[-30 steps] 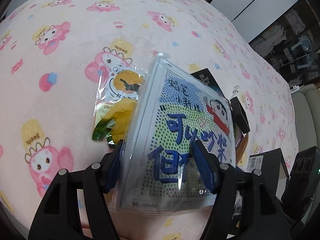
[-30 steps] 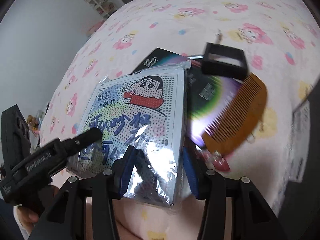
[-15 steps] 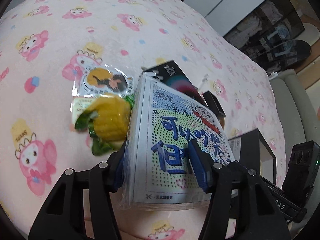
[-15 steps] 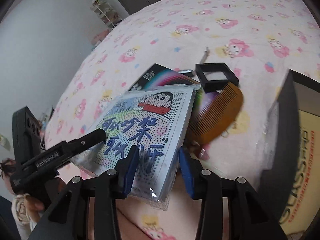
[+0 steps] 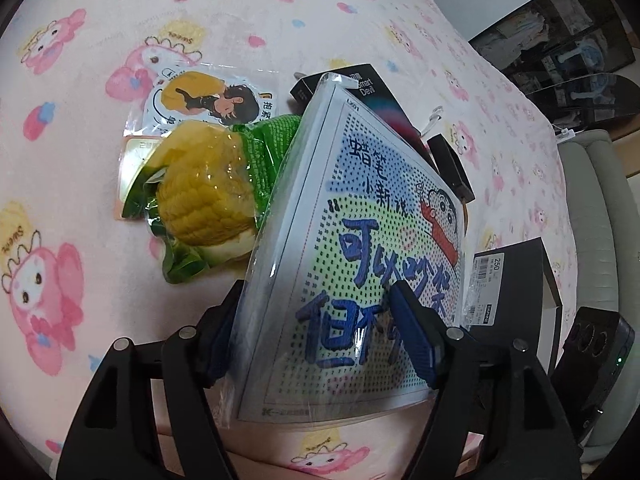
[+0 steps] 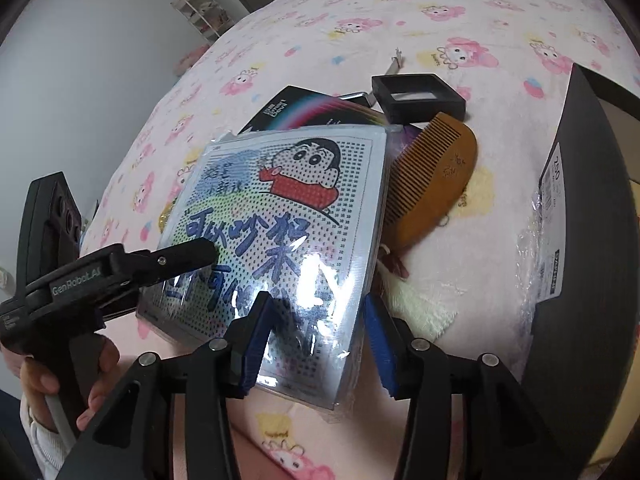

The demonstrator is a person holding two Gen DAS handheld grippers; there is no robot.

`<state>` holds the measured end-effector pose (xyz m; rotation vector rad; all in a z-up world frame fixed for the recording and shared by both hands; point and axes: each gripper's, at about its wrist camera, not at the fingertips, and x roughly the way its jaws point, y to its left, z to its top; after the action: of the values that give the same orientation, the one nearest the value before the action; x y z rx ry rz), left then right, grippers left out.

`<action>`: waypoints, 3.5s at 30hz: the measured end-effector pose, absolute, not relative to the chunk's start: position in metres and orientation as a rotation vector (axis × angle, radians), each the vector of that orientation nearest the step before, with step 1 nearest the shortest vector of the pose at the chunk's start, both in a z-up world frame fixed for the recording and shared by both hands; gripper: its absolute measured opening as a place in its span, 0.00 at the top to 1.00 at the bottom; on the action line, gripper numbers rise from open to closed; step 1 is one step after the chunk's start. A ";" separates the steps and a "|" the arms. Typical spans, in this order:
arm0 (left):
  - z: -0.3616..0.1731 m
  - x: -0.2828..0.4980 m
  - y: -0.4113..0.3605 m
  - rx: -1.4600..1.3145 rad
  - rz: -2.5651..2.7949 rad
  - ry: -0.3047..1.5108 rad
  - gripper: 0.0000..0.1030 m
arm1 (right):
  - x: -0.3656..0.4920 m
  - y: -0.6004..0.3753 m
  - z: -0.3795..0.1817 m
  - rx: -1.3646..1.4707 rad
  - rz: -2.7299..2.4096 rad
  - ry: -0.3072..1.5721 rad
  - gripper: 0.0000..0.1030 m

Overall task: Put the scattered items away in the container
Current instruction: 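Lift the cartoon card bag and carry it over the open black box, then lower the cartoon card bag upright into the box and open the right tool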

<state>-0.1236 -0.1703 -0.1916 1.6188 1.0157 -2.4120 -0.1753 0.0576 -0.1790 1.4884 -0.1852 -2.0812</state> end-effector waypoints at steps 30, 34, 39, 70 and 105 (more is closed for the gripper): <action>-0.074 -0.114 -0.097 1.403 -2.774 1.019 0.49 | -0.159 0.145 -0.059 1.214 -2.180 -0.338 0.61; -0.071 -0.128 -0.069 1.436 -2.827 1.040 0.54 | -0.156 0.170 -0.049 1.192 -2.178 -0.363 0.61; -0.073 -0.142 -0.041 1.480 -2.850 1.000 0.57 | -0.158 0.199 -0.057 1.220 -2.225 -0.392 0.61; -0.055 -0.168 0.064 1.591 -3.015 0.753 0.57 | -0.155 0.295 -0.056 1.150 -2.255 -0.594 0.61; -0.087 -0.148 0.093 1.663 -2.871 0.371 0.59 | -0.168 0.325 -0.142 1.602 -2.331 -0.532 0.64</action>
<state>-0.1483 0.0928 -0.0866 1.6635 0.3710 -2.8714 -0.1675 0.3251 -0.1424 1.6021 -0.5324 -2.3313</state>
